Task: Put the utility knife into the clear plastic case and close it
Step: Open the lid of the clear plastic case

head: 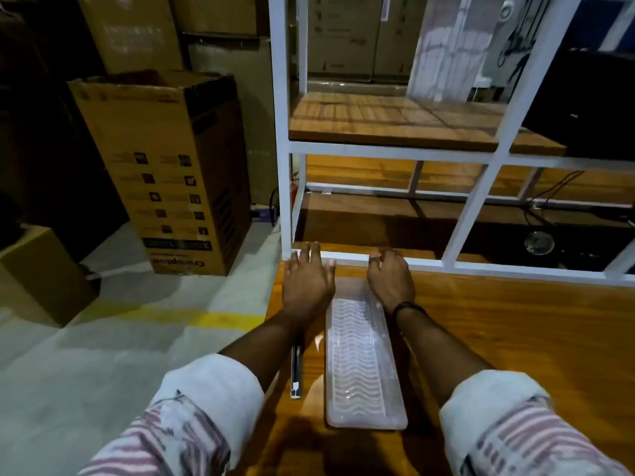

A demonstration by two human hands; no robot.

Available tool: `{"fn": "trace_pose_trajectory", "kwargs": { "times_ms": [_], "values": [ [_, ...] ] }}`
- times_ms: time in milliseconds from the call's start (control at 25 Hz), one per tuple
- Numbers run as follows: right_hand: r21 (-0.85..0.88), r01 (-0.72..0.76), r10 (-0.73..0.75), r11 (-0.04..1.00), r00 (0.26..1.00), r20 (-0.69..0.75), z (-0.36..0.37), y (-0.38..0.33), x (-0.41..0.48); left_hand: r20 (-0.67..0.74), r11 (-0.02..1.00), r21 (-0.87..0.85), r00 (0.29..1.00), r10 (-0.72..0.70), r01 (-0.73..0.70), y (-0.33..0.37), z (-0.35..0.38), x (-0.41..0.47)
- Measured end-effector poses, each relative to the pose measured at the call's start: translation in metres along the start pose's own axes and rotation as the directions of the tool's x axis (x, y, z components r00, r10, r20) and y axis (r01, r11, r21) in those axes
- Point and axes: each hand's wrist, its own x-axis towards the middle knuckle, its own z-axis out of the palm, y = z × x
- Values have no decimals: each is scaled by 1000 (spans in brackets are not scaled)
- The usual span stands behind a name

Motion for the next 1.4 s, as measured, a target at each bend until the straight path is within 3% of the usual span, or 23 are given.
{"fn": "trace_pose_trajectory", "kwargs": {
  "times_ms": [280,400,640,1400],
  "values": [
    [140,-260,256,955,965,53,21,28,-13,77,942,-287,984,-160,175,9,24,2],
    [91,-245,242,965,969,47,24,25,-14,112,932,-275,971,-211,235,11,32,0],
    [15,-212,211,977,976,53,29,27,-11,19,899,-339,957,-288,277,6,51,-6],
    [-53,-140,140,989,990,-4,35,34,-10,-12,883,-390,957,-289,262,1,59,-6]
  ]
}}
